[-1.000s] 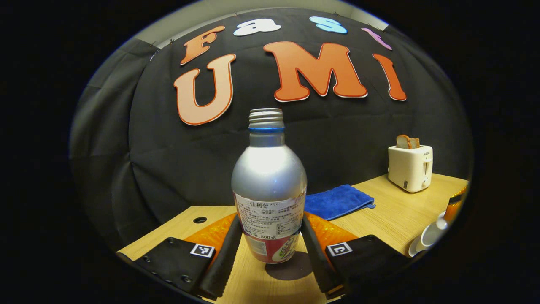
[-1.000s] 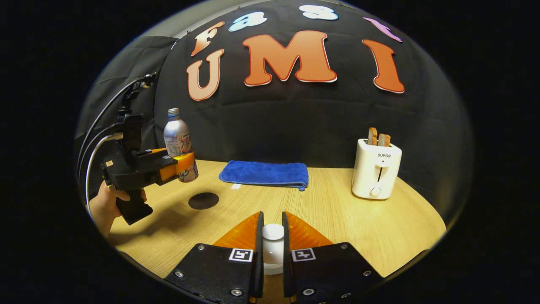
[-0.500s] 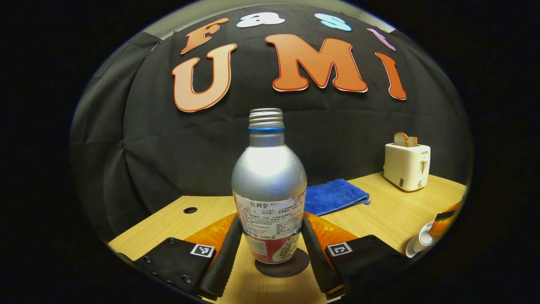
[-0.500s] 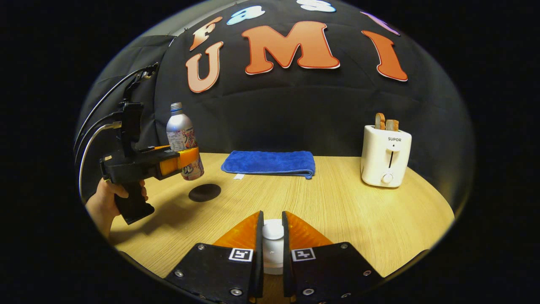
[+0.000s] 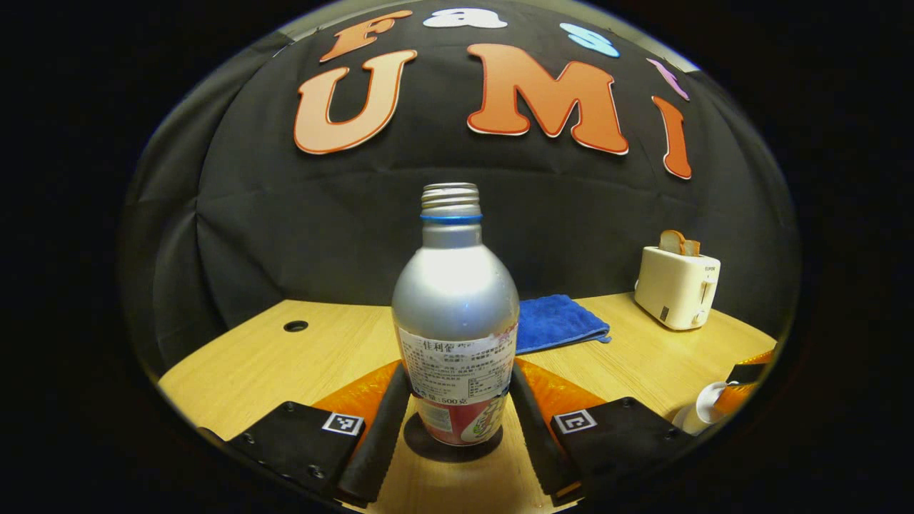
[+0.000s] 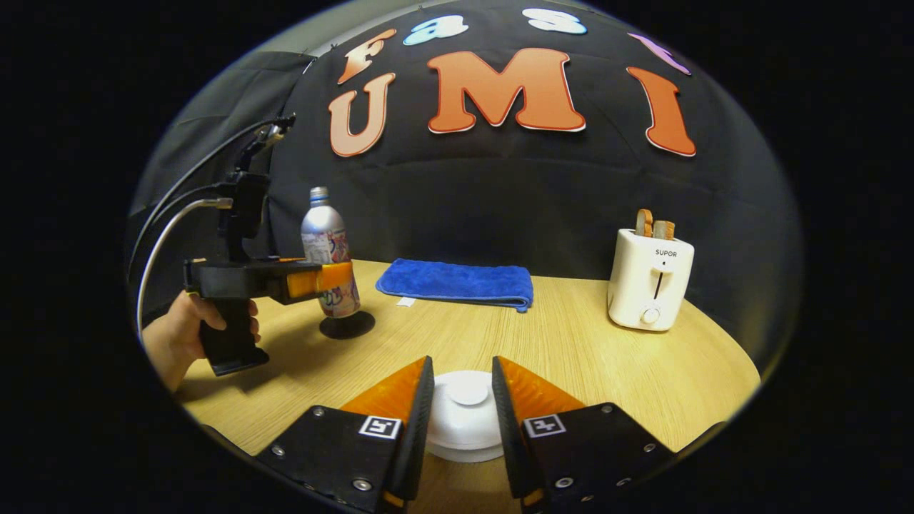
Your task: Open the teacup lid with one hand, grasp the water bottle and pour water into the teacup with the other hand; after pouring, place the water bottle on the coaster and then close the teacup lid.
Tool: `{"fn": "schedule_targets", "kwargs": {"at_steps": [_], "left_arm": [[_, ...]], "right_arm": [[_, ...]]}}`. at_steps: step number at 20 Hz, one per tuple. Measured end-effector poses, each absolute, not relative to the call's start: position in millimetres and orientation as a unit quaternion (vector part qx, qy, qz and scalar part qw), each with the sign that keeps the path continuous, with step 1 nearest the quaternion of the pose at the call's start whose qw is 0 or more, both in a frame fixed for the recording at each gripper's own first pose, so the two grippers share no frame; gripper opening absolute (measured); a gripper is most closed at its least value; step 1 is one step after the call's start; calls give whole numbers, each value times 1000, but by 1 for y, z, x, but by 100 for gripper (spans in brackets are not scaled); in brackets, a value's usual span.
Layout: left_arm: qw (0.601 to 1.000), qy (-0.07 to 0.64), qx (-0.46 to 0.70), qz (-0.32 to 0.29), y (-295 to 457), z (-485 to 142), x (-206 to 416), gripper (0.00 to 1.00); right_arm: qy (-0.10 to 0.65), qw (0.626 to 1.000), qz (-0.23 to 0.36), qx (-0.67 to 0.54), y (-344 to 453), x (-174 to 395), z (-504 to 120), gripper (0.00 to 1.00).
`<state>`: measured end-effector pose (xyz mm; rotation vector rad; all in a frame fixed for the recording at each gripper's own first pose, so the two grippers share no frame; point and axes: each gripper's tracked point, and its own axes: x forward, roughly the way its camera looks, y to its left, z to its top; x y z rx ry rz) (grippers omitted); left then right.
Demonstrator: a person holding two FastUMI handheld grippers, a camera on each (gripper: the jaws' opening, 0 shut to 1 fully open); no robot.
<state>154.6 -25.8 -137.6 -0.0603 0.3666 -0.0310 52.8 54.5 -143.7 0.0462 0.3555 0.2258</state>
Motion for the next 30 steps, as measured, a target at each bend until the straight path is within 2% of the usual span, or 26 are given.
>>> {"fn": "schedule_targets", "kwargs": {"at_steps": [4,5,6,8,10,11,13,16,23,30], "left_arm": [[977,202,-62,-15,-21,-151,161,80],[975,210,-64,-17,-22,-156,163,80],[973,221,-66,-19,-21,-163,162,81],[969,237,-62,-25,-22,-169,159,82],[969,242,-50,-16,-20,-173,160,82],[969,241,-54,-21,-22,-174,161,83],[966,250,-64,-33,-26,-177,159,87],[964,252,-80,-40,-31,-173,151,100],[972,215,-69,-59,-42,-119,105,99],[994,99,-31,-40,-42,-19,58,98]], "right_arm": [[148,982,117,24,52,51,-125,63],[144,982,116,25,51,50,-122,62],[142,983,113,26,48,50,-120,70],[137,984,110,23,44,48,-118,75],[137,985,105,20,39,49,-117,74],[138,985,103,20,37,48,-118,78],[137,985,100,23,34,47,-116,78],[133,986,97,30,31,45,-109,81],[101,991,84,31,28,31,-76,82],[47,998,23,26,10,33,-27,82]]}}
